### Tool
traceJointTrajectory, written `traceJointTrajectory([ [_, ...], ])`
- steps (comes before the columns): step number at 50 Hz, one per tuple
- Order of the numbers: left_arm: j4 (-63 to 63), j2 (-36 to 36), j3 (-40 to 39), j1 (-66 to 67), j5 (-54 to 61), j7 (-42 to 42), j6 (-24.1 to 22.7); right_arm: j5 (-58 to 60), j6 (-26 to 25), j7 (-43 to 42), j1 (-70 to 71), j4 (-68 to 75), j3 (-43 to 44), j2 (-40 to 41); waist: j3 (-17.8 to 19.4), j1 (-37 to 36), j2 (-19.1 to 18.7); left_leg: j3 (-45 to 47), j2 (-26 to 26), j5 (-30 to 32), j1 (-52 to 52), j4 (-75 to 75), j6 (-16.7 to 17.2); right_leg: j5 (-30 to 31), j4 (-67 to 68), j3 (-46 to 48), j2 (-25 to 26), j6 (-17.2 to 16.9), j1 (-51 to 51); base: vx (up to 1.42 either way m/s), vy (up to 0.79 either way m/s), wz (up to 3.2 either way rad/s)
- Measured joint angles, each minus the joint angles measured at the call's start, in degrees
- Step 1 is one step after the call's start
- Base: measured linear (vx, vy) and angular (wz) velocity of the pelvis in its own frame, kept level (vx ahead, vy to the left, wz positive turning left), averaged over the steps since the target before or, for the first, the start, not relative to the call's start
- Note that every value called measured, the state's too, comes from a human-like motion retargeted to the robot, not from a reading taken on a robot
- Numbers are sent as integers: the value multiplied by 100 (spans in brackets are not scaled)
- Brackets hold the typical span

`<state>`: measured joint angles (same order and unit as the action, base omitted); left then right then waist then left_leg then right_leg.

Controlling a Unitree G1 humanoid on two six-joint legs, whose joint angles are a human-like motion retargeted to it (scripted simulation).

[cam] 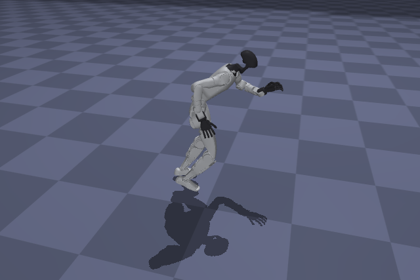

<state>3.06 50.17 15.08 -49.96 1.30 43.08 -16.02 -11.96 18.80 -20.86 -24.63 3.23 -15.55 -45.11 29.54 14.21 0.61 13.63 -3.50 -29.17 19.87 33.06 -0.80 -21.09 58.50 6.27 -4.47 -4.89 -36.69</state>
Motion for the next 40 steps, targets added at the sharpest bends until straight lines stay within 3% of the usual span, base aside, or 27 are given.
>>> traceJointTrajectory([
  [2,212,113,169,-854,446,252,-202,-43,-27,102,-341,-270,271,-244,-30,462,-195,-210,-13,454,-380,-450,242,269,-1968,319,114,-181,21,108,-9,61],
  [5,688,-428,121,-1302,1830,213,-835,142,-273,17,-710,-337,638,-95,-34,1000,-335,-630,207,1081,-1225,-1149,472,695,-5181,893,-10,-701,496,123,-18,71],
  [8,1157,-1045,-132,-768,1902,-388,-796,234,-403,-28,-863,-198,831,477,-28,1026,-273,-1182,392,1469,-2098,-1310,503,1217,-6040,1761,-254,-1002,840,129,-27,-4],
  [10,1307,-1001,-509,-103,371,-776,-343,308,-270,73,-669,-91,925,732,-31,901,-192,-1510,568,1638,-2182,-479,248,1445,-5752,1948,-387,-746,1126,126,-25,-74],
  [12,1295,-517,-1210,932,-2204,-964,338,819,-77,182,-69,-165,1063,618,-29,667,-200,-1441,462,1517,-1679,1123,-5,753,-4764,1686,-277,-229,1092,121,-21,-146],
  [14,1280,-239,-1977,2180,-3323,-1498,718,1550,-70,322,798,-432,1260,322,-17,350,-218,-1133,170,1096,-981,2607,-290,104,-3679,1448,-123,118,966,115,-13,-196],
  [17,1310,-228,-2776,3766,-2450,-2842,888,2206,-281,558,2016,-1020,1475,-234,-49,-302,-72,-718,-12,469,32,3460,-622,-153,-2964,1021,2,233,1196,109,-2,-207],
  [20,1426,51,-3358,4948,-2181,-3371,1070,2195,-488,509,2560,-1657,1681,-939,-107,-1155,148,-569,162,315,742,2328,-511,11,-2991,414,-30,75,1783,109,11,-184],
  [23,1497,350,-3912,5847,-1706,-3336,1013,2503,-627,259,2753,-1941,1994,-1799,-144,-1838,234,-357,85,724,804,-387,-179,303,-3023,57,-127,-112,2428,115,25,-134],
  [26,1491,552,-4496,6694,-951,-3311,914,2602,-667,78,2704,-1854,2268,-2390,-245,-2325,43,168,-262,1171,472,-3110,428,449,-2800,-211,-27,-237,3203,127,37,-99],
  [28,1493,688,-4899,7278,-694,-3296,867,2374,-674,165,2595,-1706,2433,-2622,-411,-2531,-130,698,-551,1034,455,-3758,855,486,-2412,-391,14,-296,3666,132,43,-64],
  [30,1538,906,-5411,7886,-455,-3324,885,2193,-780,390,2589,-1525,2559,-2891,-641,-2741,-271,1116,-852,1474,348,-3804,965,555,-1570,-725,83,-267,3837,128,43,-62],
  [32,1472,1223,-5901,8231,-705,-3430,935,2243,-878,665,2757,-1323,2639,-3191,-822,-2784,-155,1052,-928,2166,513,-2704,380,802,-418,-1188,58,-214,3739,120,39,0],
  [33,1327,1395,-6127,8291,-1418,-3491,840,2164,-795,870,2925,-1228,2669,-3199,-883,-2677,82,801,-835,1939,875,-1550,-113,895,120,-1392,-34,-260,3682,113,35,75],
  [35,992,1776,-6330,8073,-2440,-3604,911,2203,-838,1100,3203,-1065,2756,-3161,-830,-2501,400,506,-640,1086,1290,418,-576,719,1027,-1730,-130,-339,3649,102,31,100],
  [37,716,2055,-6099,7496,-2742,-3732,1009,2270,-906,1211,3464,-942,2701,-2985,-756,-2396,480,487,-553,637,1129,1099,-515,138,1502,-1729,-229,-112,3395,81,22,78],
  [40,439,2318,-5097,6361,-2597,-3828,1018,2146,-920,1344,4029,-784,2212,-2857,-870,-2152,380,407,-443,544,635,813,-375,-745,1369,-1275,-413,437,2636,60,12,69],
])
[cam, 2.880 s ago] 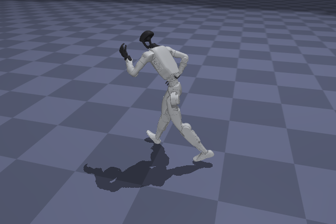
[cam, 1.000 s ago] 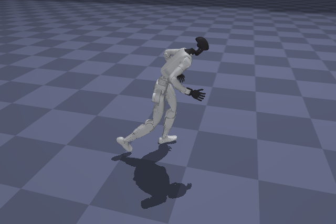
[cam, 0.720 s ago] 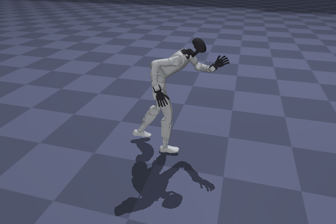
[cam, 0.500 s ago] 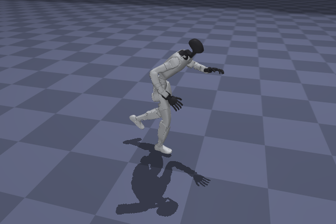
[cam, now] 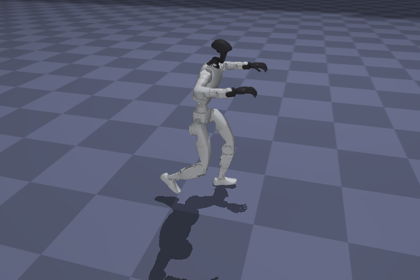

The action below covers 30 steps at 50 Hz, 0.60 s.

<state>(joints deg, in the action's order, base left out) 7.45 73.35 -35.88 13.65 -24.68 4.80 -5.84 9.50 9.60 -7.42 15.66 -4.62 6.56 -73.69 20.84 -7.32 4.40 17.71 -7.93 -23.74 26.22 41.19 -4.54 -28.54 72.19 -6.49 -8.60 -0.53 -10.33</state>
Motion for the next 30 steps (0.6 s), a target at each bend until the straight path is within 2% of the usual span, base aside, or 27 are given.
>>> traceJointTrajectory([
  [2,32,162,599,-390,255,88,-81,-160,73,21,241,-24,-398,-204,-254,273,-192,-160,87,162,-323,-651,144,-246,-934,561,-87,150,-405,50,5,83],
  [3,68,265,824,-500,336,135,-143,-227,122,34,318,-65,-557,-328,-392,419,-290,-246,135,261,-496,-1014,242,-226,-1642,869,-106,113,-508,50,1,89],
  [5,178,479,1111,-598,512,214,-250,-362,183,63,372,-180,-731,-538,-646,702,-384,-382,288,400,-841,-1675,436,235,-3400,1422,-137,-180,-539,50,-4,96],
  [7,224,741,1337,-697,840,309,-243,-615,122,77,376,-301,-795,-713,-873,1005,-376,-545,511,533,-1227,-2380,568,1166,-4989,1997,-214,-509,-317,51,-12,98],
  [8,246,872,1412,-731,966,338,-215,-737,89,83,358,-354,-799,-771,-976,1091,-374,-595,560,568,-1412,-2684,628,1427,-5332,2245,-239,-566,-236,51,-16,73],
  [10,236,1147,1568,-784,962,265,-271,-1015,169,145,244,-453,-760,-844,-1204,1266,-420,-607,453,474,-1533,-2692,1099,1437,-5591,2643,-205,-608,36,50,-17,57],
  [11,232,1260,1615,-832,940,204,-296,-1072,185,219,166,-475,-697,-856,-1311,1304,-417,-630,454,472,-1638,-2857,1160,1380,-5697,2693,-173,-672,150,46,-18,40],
  [12,236,1356,1650,-881,943,152,-299,-1107,177,294,85,-491,-622,-864,-1412,1322,-407,-661,481,510,-1773,-3106,1138,1346,-5811,2725,-147,-733,246,40,-18,19],
  [14,269,1441,1663,-962,1027,73,-240,-1108,95,439,-125,-505,-400,-854,-1589,1288,-364,-715,592,686,-2087,-3747,874,1367,-6064,2739,-117,-818,377,36,-17,3],
  [21,545,1142,1163,-470,1242,-377,-320,-1294,114,906,-1765,-638,1080,-659,-2281,1125,-312,-610,565,585,-2242,-3838,728,1414,-6540,2869,-8,-917,683,33,-12,-3],
  [25,708,970,665,-62,1339,-505,-301,-1393,96,1011,-2573,-740,1958,-486,-2482,1073,-258,-639,532,448,-2245,-3602,732,1360,-6557,2939,2,-908,830,28,-7,8],
  [30,844,852,309,223,1453,-594,-238,-1580,50,1069,-3124,-837,2601,-306,-2657,964,-242,-606,448,367,-2264,-3205,749,1328,-6295,2936,-17,-805,935,25,-3,0],
])
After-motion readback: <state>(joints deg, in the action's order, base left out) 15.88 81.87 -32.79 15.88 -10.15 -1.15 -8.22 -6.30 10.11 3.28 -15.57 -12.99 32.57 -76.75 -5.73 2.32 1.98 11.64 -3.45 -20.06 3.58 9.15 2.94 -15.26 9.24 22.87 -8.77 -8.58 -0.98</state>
